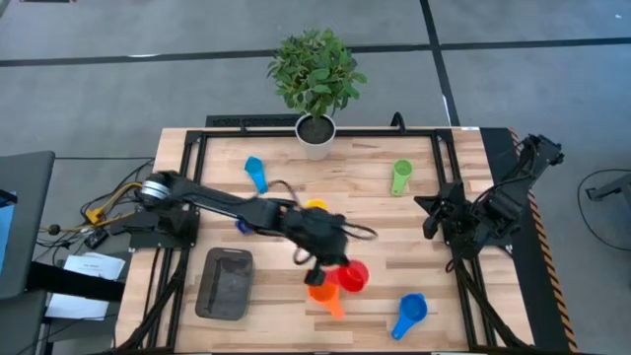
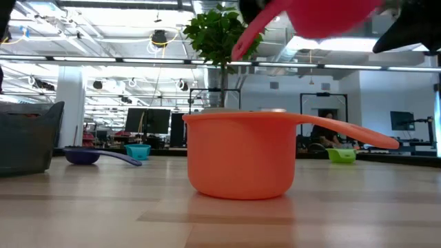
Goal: Nest measuring cups in basket
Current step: Stack the red measuring cup on top of the orange measuring cup
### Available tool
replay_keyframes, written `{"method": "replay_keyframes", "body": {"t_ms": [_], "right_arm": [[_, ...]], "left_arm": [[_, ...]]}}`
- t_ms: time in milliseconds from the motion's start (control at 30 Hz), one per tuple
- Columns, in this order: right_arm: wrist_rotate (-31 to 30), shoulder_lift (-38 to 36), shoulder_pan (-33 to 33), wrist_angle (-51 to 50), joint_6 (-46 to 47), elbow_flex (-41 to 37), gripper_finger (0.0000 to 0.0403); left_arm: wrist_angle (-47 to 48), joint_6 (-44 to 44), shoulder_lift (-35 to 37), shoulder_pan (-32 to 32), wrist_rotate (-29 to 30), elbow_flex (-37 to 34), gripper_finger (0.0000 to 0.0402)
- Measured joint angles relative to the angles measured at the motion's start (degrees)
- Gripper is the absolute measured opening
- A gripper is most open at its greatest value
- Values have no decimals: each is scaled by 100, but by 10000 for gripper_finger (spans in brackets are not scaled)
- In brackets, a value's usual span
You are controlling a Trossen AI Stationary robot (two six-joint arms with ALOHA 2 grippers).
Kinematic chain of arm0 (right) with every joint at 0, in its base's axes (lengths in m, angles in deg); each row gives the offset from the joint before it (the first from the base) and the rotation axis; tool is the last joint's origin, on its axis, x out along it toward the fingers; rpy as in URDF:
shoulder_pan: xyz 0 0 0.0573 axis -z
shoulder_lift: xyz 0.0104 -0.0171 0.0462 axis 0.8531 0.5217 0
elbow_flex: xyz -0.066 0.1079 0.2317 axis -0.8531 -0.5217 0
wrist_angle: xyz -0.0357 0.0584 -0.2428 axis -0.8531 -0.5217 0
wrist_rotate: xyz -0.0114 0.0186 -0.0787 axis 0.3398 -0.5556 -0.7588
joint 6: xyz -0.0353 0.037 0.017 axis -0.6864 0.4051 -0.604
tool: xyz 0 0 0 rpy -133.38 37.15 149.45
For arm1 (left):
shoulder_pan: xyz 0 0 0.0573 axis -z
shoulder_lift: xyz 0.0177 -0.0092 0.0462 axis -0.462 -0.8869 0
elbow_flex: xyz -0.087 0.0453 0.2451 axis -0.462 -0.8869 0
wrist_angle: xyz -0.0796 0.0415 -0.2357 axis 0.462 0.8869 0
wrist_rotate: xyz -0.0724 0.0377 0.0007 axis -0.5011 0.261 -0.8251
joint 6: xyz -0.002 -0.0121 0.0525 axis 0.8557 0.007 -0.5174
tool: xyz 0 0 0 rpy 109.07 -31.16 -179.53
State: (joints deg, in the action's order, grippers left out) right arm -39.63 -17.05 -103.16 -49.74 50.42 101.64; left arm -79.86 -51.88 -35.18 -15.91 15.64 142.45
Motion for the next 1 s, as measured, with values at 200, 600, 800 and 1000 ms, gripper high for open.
{"method": "replay_keyframes", "body": {"t_ms": [200,600,800,1000], "right_arm": [[-8,0,196,80,37,0,23],[-39,-2,619,145,30,0,30],[-11,6,663,137,-1,0,23],[-9,5,663,104,-20,0,25]], "left_arm": [[-1719,1622,1143,121,1311,-1912,0],[-1657,5502,1394,1368,3460,-2771,0],[-1410,6585,1102,1736,3939,-2766,0],[-1351,6970,793,1929,3849,-2766,0]]}}
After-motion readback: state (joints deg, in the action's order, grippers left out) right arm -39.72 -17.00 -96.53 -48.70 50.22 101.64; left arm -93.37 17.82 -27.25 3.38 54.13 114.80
